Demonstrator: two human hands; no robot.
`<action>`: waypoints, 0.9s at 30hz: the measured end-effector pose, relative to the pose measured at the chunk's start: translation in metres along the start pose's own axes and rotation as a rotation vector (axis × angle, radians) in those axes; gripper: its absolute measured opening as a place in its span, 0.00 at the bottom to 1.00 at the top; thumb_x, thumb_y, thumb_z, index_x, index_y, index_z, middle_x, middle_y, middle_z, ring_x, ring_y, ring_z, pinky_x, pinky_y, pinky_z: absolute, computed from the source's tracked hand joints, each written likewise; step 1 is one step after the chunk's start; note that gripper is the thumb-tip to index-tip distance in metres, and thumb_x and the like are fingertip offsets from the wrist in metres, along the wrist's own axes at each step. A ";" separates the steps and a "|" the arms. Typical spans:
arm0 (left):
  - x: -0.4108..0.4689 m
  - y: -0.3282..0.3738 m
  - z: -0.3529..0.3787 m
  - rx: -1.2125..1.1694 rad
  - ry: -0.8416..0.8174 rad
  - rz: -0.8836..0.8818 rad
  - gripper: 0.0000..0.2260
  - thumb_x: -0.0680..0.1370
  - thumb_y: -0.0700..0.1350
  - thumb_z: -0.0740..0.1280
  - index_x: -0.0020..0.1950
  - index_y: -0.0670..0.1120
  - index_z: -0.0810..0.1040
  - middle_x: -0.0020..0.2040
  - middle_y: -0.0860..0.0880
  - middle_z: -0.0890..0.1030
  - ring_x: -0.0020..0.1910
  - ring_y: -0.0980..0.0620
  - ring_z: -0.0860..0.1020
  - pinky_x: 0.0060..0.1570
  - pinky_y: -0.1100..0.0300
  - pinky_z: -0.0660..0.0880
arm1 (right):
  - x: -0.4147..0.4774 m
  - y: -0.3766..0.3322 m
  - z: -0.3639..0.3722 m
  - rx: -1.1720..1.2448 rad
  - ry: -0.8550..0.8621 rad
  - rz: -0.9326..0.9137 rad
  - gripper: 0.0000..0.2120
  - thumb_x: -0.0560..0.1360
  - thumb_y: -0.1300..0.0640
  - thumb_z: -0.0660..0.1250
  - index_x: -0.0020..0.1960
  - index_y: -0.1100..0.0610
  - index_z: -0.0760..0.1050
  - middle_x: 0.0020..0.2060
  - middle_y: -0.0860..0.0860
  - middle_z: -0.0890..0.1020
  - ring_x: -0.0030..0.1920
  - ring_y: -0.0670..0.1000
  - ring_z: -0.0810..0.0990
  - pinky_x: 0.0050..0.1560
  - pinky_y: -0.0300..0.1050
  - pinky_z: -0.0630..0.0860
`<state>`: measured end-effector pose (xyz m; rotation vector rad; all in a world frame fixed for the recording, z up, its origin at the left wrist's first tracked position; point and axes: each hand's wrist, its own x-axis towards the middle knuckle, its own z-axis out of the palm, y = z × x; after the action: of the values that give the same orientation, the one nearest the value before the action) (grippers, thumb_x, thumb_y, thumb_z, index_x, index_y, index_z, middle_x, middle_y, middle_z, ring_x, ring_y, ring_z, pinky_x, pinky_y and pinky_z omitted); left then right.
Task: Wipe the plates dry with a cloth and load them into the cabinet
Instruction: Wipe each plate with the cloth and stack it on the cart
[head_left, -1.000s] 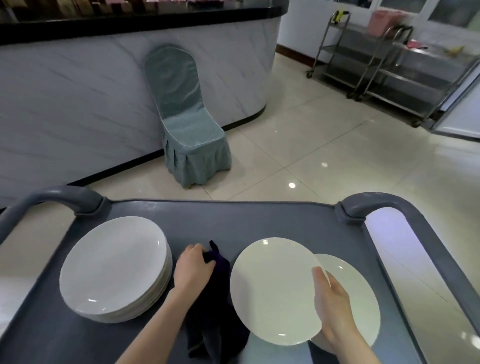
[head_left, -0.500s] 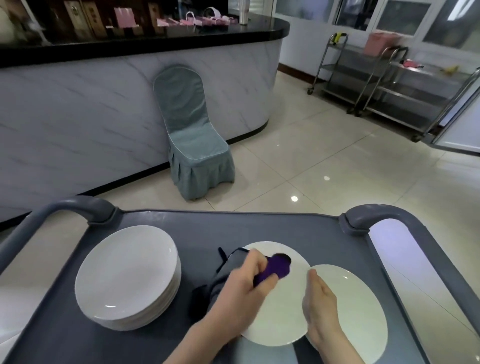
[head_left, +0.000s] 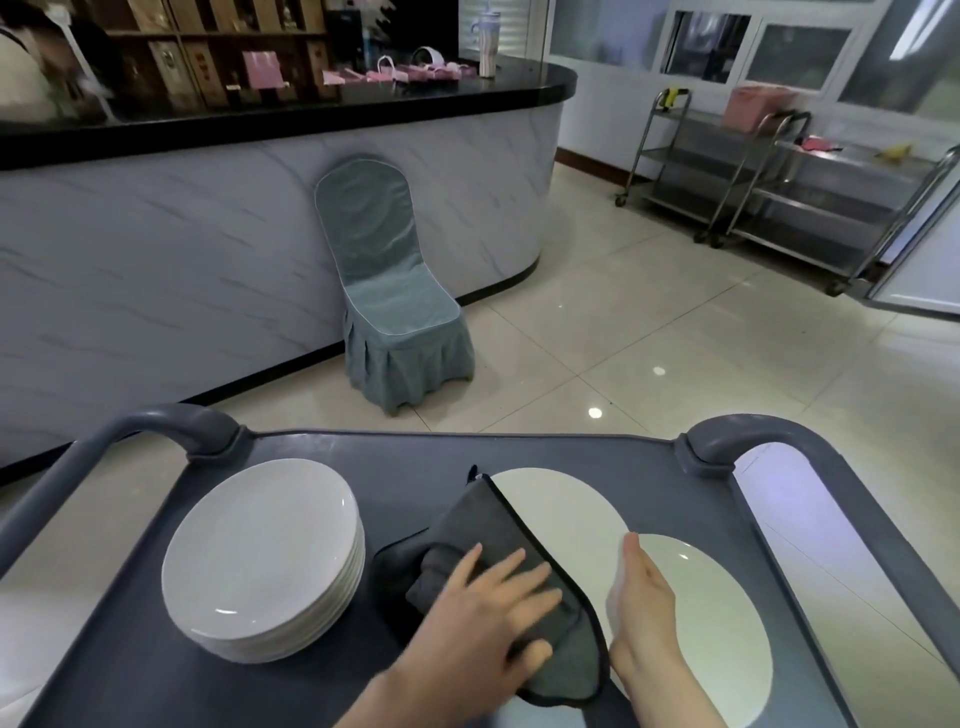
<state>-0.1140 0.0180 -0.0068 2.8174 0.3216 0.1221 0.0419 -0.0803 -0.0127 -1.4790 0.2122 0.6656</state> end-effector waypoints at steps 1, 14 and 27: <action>-0.003 0.004 0.005 0.074 -0.090 0.034 0.23 0.76 0.56 0.59 0.72 0.58 0.72 0.76 0.60 0.67 0.77 0.52 0.63 0.73 0.41 0.63 | -0.002 -0.003 0.001 0.003 -0.004 -0.006 0.10 0.83 0.47 0.60 0.54 0.51 0.75 0.46 0.43 0.79 0.50 0.47 0.77 0.57 0.42 0.68; 0.047 -0.033 -0.012 0.161 0.015 -0.206 0.30 0.78 0.66 0.41 0.77 0.60 0.33 0.77 0.61 0.30 0.75 0.56 0.27 0.76 0.46 0.33 | -0.020 -0.023 0.002 0.000 -0.055 -0.208 0.19 0.82 0.49 0.63 0.47 0.65 0.79 0.40 0.55 0.85 0.40 0.48 0.81 0.42 0.42 0.78; 0.033 0.030 0.010 0.088 0.064 -0.049 0.29 0.76 0.55 0.58 0.78 0.53 0.64 0.79 0.51 0.60 0.78 0.46 0.60 0.71 0.41 0.63 | -0.034 -0.015 0.007 0.120 -0.065 -0.135 0.14 0.81 0.49 0.65 0.48 0.58 0.83 0.44 0.51 0.87 0.48 0.54 0.83 0.57 0.52 0.78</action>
<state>-0.0744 -0.0050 -0.0052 2.8946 0.4201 0.1929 0.0208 -0.0825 0.0181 -1.3419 0.1001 0.5811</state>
